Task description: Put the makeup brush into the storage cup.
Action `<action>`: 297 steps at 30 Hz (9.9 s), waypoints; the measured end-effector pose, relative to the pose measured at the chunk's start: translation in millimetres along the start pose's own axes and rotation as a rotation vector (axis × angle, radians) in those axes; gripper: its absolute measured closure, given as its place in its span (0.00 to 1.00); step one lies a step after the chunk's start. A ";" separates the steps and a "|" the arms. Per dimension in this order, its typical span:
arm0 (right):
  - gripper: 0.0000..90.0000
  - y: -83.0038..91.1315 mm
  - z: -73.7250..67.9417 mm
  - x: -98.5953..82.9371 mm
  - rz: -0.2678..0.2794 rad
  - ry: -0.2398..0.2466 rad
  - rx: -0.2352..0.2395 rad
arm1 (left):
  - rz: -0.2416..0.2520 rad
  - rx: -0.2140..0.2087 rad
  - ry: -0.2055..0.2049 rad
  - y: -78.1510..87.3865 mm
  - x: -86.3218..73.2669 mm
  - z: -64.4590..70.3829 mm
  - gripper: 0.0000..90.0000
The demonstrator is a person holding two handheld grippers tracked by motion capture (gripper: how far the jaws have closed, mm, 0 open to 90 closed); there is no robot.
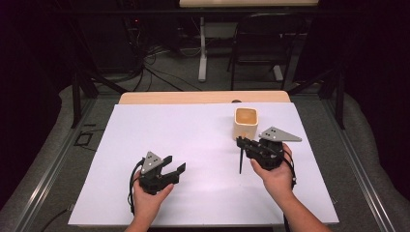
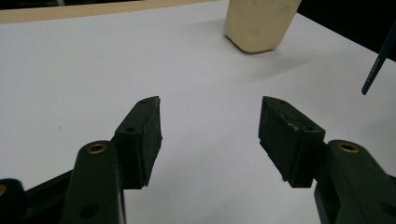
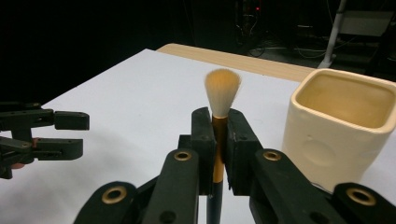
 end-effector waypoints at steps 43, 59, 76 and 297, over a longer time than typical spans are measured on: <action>0.93 1.3 54.3 62.9 0.035 0.008 -0.115 | 0.004 0.001 0.017 0.2 0.0 -2.0 0.44; 0.93 -8.0 57.0 91.6 0.029 0.003 -0.128 | 0.002 0.011 0.019 1.8 -0.1 -2.7 0.44; 0.93 -13.8 66.6 116.5 0.037 -0.014 -0.158 | 0.002 0.010 0.019 2.1 -0.3 -3.2 0.44; 0.41 -82.0 102.5 64.5 -0.058 -0.026 -0.284 | 0.024 0.016 0.020 3.4 -0.7 -6.2 0.44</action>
Point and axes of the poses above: each handheld gripper's, and its own axes: y roughly backward along the jaws, x roughly out of its top, z roughly to its right, the point moved 5 cm from there along -y, roughly forward along the jaws, and after that the axes turned 12 degrees about -z, right-handed, at the moved point
